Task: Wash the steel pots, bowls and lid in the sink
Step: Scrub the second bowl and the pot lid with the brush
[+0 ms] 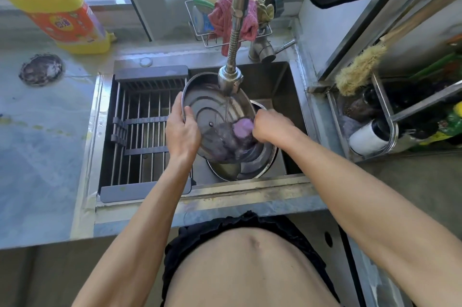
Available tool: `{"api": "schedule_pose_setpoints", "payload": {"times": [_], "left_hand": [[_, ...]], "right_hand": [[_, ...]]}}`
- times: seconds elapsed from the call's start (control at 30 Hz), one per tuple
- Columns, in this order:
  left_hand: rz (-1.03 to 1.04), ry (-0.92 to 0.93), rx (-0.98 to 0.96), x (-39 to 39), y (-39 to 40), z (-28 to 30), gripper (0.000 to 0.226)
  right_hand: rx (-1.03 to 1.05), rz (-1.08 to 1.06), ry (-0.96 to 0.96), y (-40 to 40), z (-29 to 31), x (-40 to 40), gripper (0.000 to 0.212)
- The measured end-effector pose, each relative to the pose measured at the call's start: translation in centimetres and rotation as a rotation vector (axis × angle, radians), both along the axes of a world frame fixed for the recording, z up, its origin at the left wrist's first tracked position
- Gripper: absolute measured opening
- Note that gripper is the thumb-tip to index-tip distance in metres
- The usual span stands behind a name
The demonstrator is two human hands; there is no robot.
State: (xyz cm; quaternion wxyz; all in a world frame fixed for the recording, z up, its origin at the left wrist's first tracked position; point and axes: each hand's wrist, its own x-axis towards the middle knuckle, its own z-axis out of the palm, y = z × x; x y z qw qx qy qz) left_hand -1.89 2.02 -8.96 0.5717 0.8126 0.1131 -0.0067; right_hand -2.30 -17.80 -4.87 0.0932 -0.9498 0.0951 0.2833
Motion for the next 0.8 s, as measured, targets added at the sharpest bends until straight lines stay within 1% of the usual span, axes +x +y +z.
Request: {"api": "schedule_pose_setpoints", "payload": {"times": [0.07,0.13,0.17,0.23,0.3,0.4,0.5,0.57,0.67,0.73,0.8], "left_hand": [[0.086,-0.024,0.006,0.1,-0.5,-0.1,0.046],[0.134,-0.024,0.005,0.2,-0.7,-0.2,0.046],[0.139,-0.020,0.005,0.1,-0.8,-0.2,0.046],[0.129,-0.008,-0.001,-0.2,-1.0,-0.5,0.046],[0.132,0.010,-0.039,-0.9,-1.0,-0.8,0.045],[0.135,0.029,-0.095,-1.7,-0.6,-1.1,0.042],[0.093,0.038,-0.114,-3.1,-0.5,-0.8,0.042],[0.122,0.036,-0.158,-3.7,-0.6,-0.7,0.042],[0.119,0.031,-0.181,-3.5,-0.5,-0.3,0.042],[0.082,0.010,-0.184,-3.3,-0.5,0.0,0.043],[0.058,0.017,-0.188,-3.1,-0.6,-0.1,0.046]], "right_hand": [[0.169,-0.091,0.147,0.3,-0.1,-0.6,0.020],[0.356,-0.196,0.271,0.7,-0.2,-1.2,0.025],[0.469,-0.257,0.303,1.1,-0.2,-1.5,0.028],[0.688,-0.333,0.312,2.1,0.0,-1.9,0.032],[0.850,-0.392,0.298,3.3,0.5,-2.0,0.034],[0.997,-0.491,0.294,4.6,0.4,-1.0,0.033],[1.156,-0.708,0.242,6.0,-0.4,0.3,0.036],[1.157,-0.803,0.144,6.9,-1.0,1.1,0.040],[1.104,-0.906,-0.014,7.9,-1.8,1.5,0.033],[1.022,-0.936,-0.128,8.1,-2.7,1.4,0.031],[0.942,-0.961,-0.247,8.2,-3.6,1.3,0.033]]}}
